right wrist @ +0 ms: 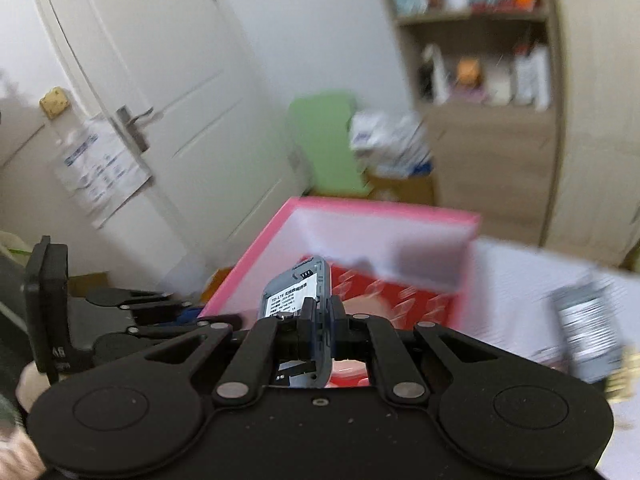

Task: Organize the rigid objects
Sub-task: 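Carry the grey battery into the box and release it beside the case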

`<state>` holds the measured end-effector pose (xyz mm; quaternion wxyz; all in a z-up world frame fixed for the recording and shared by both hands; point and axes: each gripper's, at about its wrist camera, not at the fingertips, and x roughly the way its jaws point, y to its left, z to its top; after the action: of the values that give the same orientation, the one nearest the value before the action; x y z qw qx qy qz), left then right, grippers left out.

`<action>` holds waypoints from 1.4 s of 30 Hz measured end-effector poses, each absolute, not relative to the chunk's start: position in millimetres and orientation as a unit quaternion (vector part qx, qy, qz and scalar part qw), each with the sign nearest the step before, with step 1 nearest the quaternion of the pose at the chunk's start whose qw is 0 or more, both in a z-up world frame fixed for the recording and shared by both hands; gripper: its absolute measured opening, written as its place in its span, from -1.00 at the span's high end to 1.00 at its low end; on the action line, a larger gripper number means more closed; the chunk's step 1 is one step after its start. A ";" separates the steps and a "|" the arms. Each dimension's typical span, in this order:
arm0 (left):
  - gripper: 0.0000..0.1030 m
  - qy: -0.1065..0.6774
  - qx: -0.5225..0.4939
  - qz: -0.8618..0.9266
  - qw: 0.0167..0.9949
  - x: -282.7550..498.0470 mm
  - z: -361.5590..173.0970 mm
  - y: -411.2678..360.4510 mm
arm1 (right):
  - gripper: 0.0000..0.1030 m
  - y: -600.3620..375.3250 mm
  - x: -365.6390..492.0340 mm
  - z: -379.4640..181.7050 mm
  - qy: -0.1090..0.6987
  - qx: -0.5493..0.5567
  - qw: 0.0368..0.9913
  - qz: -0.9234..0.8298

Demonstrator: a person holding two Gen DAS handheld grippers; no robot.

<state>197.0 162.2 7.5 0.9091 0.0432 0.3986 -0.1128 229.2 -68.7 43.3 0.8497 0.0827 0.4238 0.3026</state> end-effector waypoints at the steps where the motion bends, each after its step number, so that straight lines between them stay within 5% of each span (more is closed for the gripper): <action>1: 0.77 0.398 0.041 -0.113 0.909 196.8 7.3 162.8 | 0.83 -62.1 234.2 37.8 0.433 0.092 0.841 0.310; 17: 0.77 0.396 0.039 -0.120 0.910 194.5 6.8 163.7 | 0.90 -8.2 267.5 -16.4 0.493 0.109 0.811 0.297; 29: 0.77 0.397 0.045 -0.119 0.909 195.4 7.0 162.1 | 0.79 -54.0 223.7 39.3 0.435 0.055 0.850 0.292; 42: 0.77 0.392 0.048 -0.112 0.912 193.2 4.9 159.7 | 0.29 -165.7 156.0 36.2 0.446 0.050 0.872 0.194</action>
<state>193.2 159.7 4.9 0.9117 0.0477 0.3924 -0.1120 156.0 -165.7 36.2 0.8725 0.0504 0.4458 0.1938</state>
